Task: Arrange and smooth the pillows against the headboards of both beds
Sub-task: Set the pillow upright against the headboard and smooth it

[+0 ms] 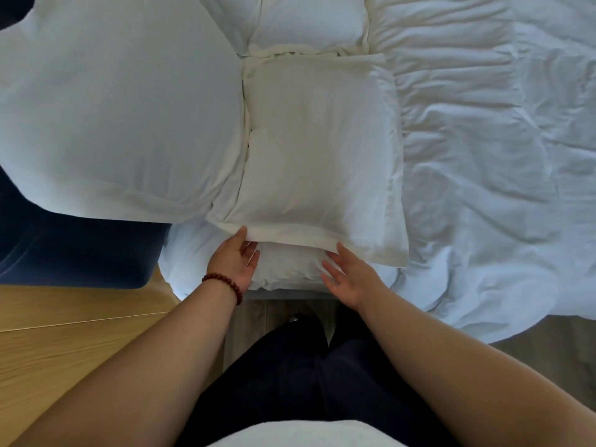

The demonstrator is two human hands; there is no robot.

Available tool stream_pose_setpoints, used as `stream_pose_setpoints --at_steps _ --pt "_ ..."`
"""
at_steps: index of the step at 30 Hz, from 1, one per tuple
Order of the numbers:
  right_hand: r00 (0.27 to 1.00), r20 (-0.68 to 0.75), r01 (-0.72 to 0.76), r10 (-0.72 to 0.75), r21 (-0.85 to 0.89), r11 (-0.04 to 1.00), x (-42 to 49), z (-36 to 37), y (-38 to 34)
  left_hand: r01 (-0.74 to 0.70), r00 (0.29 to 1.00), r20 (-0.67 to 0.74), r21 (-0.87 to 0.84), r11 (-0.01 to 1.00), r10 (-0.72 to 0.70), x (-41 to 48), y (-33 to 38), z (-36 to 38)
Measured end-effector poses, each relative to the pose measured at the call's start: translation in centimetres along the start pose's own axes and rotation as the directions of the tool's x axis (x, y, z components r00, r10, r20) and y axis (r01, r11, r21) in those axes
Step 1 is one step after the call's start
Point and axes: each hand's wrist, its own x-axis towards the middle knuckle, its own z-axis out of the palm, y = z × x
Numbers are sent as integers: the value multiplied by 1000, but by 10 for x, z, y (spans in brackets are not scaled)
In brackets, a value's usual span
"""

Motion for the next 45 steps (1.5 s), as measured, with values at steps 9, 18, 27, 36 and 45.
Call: stream_pose_setpoints --at_steps 9,18,27,36,45 --pt "989 -108 114 -103 105 988 8 36 9 -67 989 -116 177 982 88 -10 -2 -9" --pt "992 110 -64 66 -24 998 5 83 25 -49 998 35 -199 979 57 -3 38 -16" --pt "998 -5 -65 65 -5 998 7 88 37 -165 980 -116 -30 986 160 -5 24 -45" --pt "999 -30 6 -12 -212 977 7 98 34 -283 919 -262 81 956 294 -34 53 -52" --pt "998 -59 0 -19 -307 952 -3 98 30 -404 865 -188 288 868 465 -26 58 -49"
